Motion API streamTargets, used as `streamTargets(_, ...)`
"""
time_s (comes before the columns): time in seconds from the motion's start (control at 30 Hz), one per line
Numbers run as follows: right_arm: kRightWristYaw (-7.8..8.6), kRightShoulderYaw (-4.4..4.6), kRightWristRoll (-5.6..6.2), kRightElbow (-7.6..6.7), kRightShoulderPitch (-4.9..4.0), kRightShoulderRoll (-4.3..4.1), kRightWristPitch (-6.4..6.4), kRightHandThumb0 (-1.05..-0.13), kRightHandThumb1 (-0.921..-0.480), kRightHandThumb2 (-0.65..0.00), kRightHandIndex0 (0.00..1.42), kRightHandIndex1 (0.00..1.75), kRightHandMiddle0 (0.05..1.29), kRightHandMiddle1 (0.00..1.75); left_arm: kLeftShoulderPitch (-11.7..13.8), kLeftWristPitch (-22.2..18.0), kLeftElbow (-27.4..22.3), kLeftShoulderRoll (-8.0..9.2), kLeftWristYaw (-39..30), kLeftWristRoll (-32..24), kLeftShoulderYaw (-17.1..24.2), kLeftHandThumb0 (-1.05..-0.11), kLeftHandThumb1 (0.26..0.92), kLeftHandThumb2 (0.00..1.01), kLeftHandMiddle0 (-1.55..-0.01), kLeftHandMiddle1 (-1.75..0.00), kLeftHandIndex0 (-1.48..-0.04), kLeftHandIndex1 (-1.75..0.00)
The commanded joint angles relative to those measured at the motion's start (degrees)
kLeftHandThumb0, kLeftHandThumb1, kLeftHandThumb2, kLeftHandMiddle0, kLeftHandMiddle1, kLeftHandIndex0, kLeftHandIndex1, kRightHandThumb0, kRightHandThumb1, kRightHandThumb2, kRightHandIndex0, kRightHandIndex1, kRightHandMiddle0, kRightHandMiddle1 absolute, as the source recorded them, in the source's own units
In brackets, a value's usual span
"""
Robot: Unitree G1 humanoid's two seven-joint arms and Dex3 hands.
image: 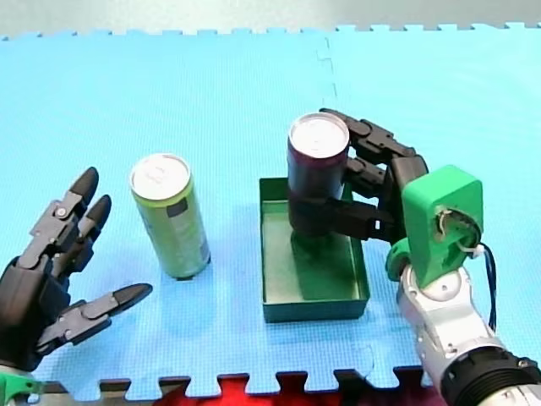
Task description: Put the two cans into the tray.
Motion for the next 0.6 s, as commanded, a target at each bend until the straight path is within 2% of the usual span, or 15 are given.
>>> streamTargets(0.0,0.06,-0.42,0.45,0.48,-0.97,-0.12,-1.08,-0.391,-0.767,-0.001,1.31,0.0,1.11,0.0,0.06,-0.47,0.13,0.5,-0.02,-0.4,0.3,-1.048,0.758,0.0,-0.21,0.0,-0.15,0.0)
streamTargets(0.13,0.22,-0.9,0.61,1.63,-1.57,-0.16,-1.47,-0.39,-0.767,0.0,1.31,0.0,1.11,0.0,-0.22,-1.1,0.85,0.86,-0.45,-0.55,0.48,-1.048,0.761,0.0,-0.21,0.0,-0.15,0.0)
streamTargets(0.33,0.88,-1.82,1.07,3.69,-2.41,-0.23,-2.72,-0.39,-0.767,0.0,1.3,0.0,1.11,0.0,-0.69,-2.1,1.99,1.09,-1.68,-1.45,0.71,-1.048,0.759,0.0,-0.21,-0.01,-0.16,-0.01)
streamTargets(0.57,1.28,-2.52,1.28,5.49,-2.88,-0.18,-4.24,-0.393,-0.767,0.0,1.3,0.0,1.11,0.0,-0.78,-2.48,2.37,1.19,-3.1,-2.6,1.03,-1.048,0.754,0.0,-0.21,-0.01,-0.16,-0.01)
